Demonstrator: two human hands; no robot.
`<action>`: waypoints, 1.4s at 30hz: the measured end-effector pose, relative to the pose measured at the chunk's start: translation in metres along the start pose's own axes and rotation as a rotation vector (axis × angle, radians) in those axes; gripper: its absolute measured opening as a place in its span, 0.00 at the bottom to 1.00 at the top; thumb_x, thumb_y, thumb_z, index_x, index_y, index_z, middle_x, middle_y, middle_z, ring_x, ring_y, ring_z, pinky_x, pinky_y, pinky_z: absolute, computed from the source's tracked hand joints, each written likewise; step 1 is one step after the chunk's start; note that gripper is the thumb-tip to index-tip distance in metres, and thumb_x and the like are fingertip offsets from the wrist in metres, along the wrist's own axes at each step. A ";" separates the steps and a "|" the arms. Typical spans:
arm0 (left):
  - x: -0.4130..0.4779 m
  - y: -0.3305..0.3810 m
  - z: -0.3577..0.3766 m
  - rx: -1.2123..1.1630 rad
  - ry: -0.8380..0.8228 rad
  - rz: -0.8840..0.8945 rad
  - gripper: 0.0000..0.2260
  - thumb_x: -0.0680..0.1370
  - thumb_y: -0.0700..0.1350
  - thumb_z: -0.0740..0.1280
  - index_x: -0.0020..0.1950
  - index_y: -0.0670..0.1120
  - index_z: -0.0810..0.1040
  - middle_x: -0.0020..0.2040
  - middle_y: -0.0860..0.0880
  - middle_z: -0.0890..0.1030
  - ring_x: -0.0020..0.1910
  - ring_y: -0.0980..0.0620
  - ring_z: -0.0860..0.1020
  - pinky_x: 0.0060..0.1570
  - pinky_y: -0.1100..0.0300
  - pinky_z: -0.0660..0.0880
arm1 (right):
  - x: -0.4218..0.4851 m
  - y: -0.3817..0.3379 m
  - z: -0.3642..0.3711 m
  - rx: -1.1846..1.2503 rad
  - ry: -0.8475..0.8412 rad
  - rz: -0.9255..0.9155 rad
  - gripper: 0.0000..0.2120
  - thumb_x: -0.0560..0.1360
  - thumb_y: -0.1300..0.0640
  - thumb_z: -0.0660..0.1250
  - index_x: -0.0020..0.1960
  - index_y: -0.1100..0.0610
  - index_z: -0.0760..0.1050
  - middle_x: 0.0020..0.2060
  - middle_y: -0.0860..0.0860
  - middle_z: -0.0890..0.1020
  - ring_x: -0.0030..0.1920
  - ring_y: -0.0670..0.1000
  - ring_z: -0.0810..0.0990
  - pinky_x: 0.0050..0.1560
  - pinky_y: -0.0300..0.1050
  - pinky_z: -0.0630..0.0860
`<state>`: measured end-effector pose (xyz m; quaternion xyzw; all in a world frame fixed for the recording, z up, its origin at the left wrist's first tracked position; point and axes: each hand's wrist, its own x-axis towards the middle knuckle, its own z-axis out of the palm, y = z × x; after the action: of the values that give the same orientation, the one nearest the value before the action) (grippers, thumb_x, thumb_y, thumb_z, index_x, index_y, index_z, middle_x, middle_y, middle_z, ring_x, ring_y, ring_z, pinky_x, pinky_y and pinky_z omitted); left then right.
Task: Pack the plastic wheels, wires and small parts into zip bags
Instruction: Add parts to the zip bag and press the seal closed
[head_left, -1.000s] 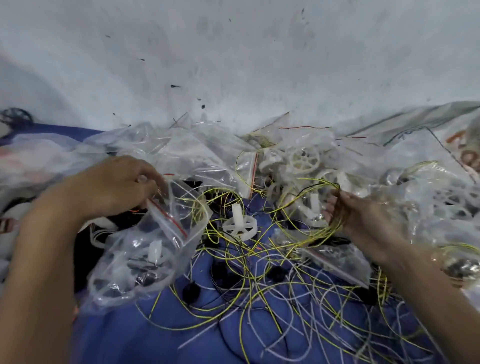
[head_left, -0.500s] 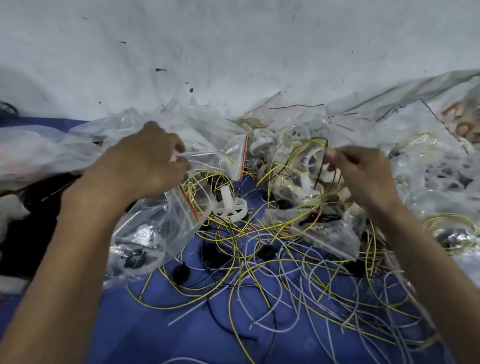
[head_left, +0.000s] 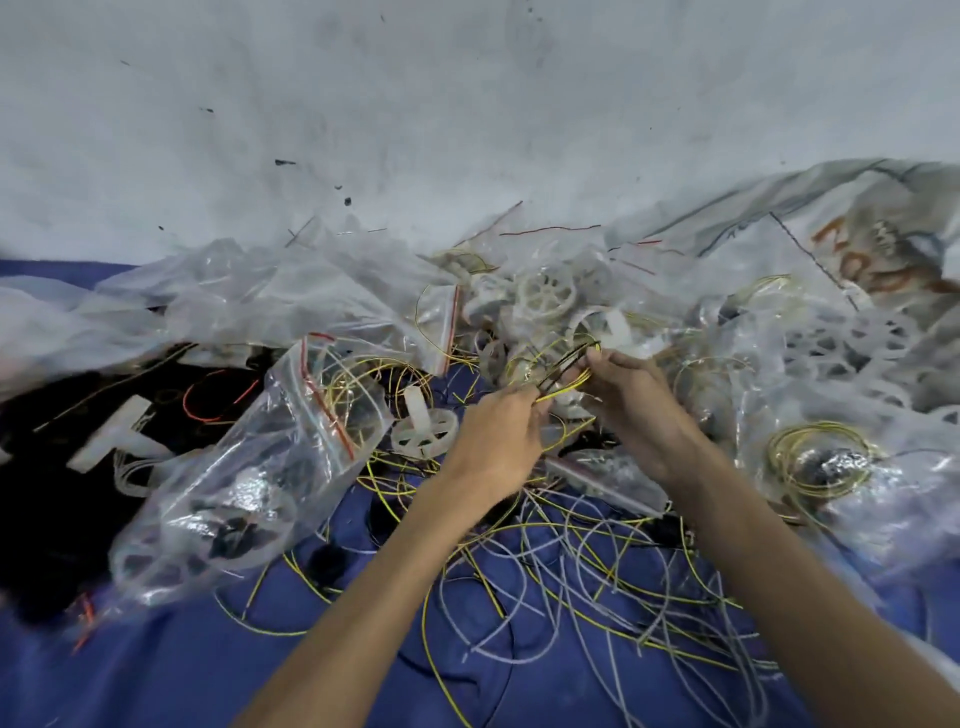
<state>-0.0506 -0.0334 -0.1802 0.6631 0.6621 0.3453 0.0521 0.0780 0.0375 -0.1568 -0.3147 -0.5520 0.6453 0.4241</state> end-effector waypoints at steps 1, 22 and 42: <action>0.000 -0.006 0.002 0.018 0.028 0.057 0.09 0.81 0.43 0.58 0.49 0.40 0.76 0.45 0.46 0.77 0.44 0.46 0.77 0.44 0.51 0.73 | 0.001 0.000 -0.003 0.117 -0.020 0.037 0.11 0.80 0.58 0.56 0.40 0.56 0.72 0.34 0.49 0.80 0.39 0.47 0.76 0.41 0.39 0.72; -0.013 0.016 0.011 -1.706 0.456 -0.893 0.14 0.82 0.45 0.56 0.41 0.42 0.74 0.34 0.48 0.79 0.36 0.53 0.80 0.41 0.58 0.77 | 0.001 0.017 0.029 0.633 0.036 -0.037 0.12 0.80 0.64 0.54 0.61 0.57 0.70 0.49 0.50 0.82 0.32 0.43 0.74 0.26 0.33 0.68; 0.030 -0.002 -0.016 -2.109 0.877 -0.809 0.18 0.82 0.38 0.48 0.32 0.45 0.64 0.19 0.53 0.60 0.15 0.56 0.57 0.19 0.69 0.63 | -0.053 0.019 0.035 -0.668 0.512 -0.564 0.15 0.78 0.43 0.54 0.56 0.53 0.65 0.39 0.45 0.80 0.34 0.47 0.80 0.36 0.43 0.74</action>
<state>-0.0640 -0.0116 -0.1573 -0.1334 0.1761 0.8692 0.4424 0.0665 -0.0258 -0.1718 -0.4201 -0.6701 0.1960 0.5797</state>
